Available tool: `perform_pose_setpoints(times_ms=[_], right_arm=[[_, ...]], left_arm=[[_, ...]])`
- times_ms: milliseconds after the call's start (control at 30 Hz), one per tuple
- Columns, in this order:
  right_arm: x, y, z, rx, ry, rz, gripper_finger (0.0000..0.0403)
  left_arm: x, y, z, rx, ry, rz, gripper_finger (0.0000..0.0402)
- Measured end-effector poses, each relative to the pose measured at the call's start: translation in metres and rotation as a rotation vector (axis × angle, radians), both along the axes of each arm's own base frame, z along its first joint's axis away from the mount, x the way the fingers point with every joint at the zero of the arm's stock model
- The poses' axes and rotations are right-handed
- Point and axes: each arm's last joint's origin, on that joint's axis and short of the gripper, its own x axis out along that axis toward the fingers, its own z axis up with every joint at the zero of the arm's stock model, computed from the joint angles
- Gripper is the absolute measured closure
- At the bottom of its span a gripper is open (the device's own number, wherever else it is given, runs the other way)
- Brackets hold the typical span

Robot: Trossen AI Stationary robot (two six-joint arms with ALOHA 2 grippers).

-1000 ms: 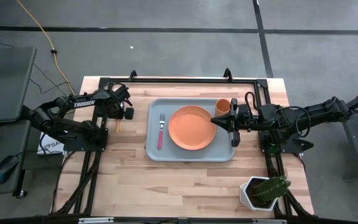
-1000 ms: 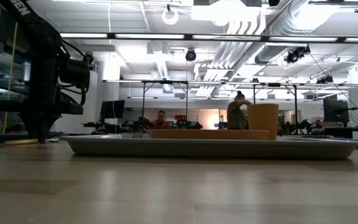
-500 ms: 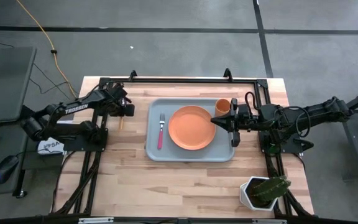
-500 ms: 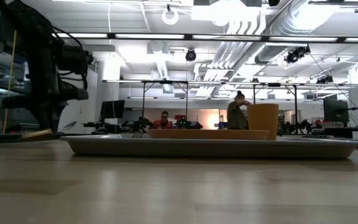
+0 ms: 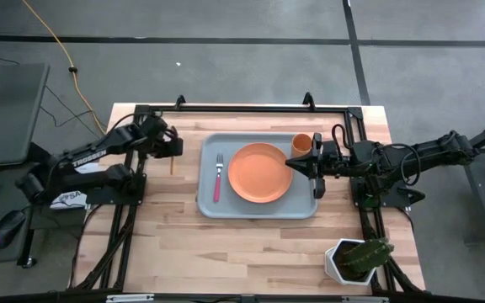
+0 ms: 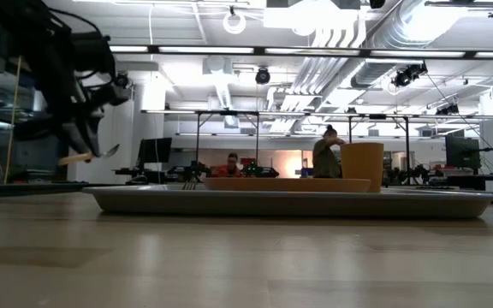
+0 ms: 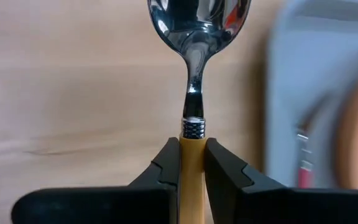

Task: Pick and place plate/cup/fork/spoon on tray
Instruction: Put the yellow spoon on the gray tray to the left of the pink fork

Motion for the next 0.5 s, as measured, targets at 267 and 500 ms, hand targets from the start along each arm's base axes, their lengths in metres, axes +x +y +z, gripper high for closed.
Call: perform_pose_setpoints(times_ms=[267,500], right_arm=[[0.0,0.0,0.0,0.0,0.0,0.0,0.0403],[0.0,-0.001,0.0,0.0,0.0,-0.026,0.0403]], left_arm=[[0.026,-0.02,0.016,0.043,-0.208,-0.04,0.0369],[0.051,-0.038,0.025,0.079,-0.338,-0.062,0.0369]])
